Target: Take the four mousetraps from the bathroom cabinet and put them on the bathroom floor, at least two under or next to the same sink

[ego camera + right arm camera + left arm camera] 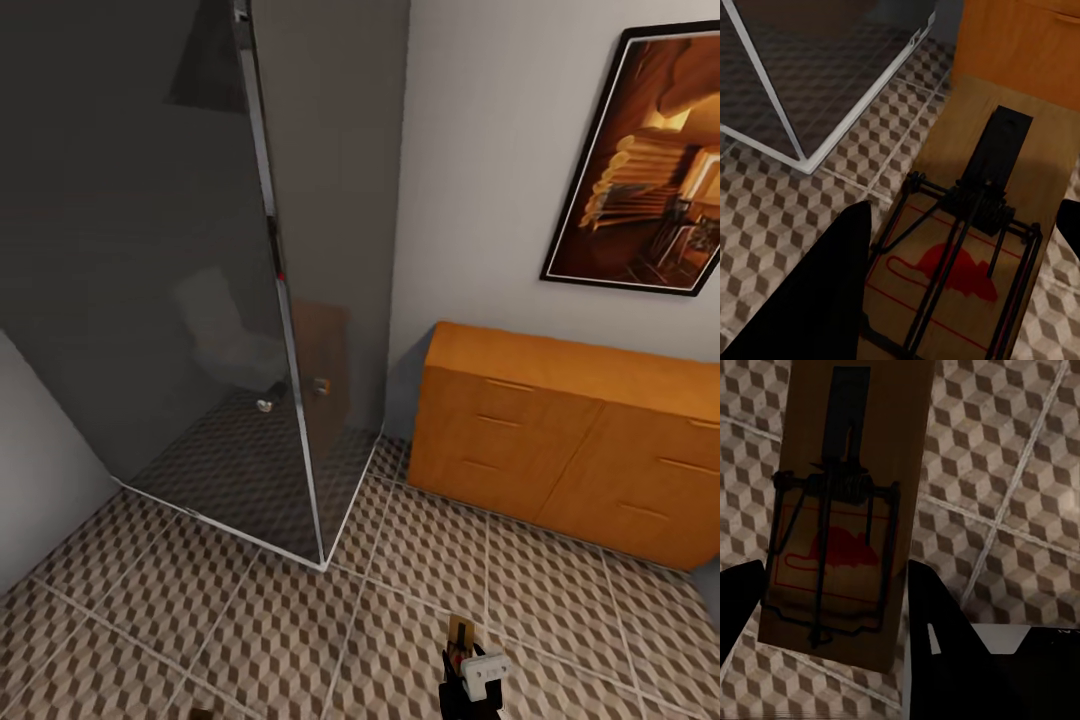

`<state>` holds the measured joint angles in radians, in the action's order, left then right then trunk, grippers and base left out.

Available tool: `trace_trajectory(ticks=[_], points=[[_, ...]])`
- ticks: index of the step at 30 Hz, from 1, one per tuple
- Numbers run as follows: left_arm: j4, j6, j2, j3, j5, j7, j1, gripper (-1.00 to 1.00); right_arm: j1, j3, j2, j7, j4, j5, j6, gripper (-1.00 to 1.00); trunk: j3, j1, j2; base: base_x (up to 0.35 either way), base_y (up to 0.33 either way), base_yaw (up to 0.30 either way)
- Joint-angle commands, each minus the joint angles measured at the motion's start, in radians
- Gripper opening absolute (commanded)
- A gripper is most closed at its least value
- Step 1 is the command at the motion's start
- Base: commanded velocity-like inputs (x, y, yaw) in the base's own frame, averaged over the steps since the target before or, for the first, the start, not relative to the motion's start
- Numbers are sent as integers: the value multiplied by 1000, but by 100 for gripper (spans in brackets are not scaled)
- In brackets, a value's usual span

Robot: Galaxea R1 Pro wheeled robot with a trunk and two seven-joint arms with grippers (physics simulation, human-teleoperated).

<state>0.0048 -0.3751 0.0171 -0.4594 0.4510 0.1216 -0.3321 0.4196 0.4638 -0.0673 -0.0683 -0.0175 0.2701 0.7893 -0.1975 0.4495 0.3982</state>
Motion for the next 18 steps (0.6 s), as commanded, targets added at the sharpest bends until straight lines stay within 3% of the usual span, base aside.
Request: trace_trajectory(ticks=[1, 18], points=[[1, -2, 0, -8, 5, 4, -1, -100, 1, 9, 0, -7, 1, 3, 2, -100, -2, 0, 2, 0, 0, 289], [0, -2, 0, -8, 5, 4, -1, -100, 1, 9, 0, -7, 1, 3, 2, -100, -2, 0, 2, 0, 0, 289]])
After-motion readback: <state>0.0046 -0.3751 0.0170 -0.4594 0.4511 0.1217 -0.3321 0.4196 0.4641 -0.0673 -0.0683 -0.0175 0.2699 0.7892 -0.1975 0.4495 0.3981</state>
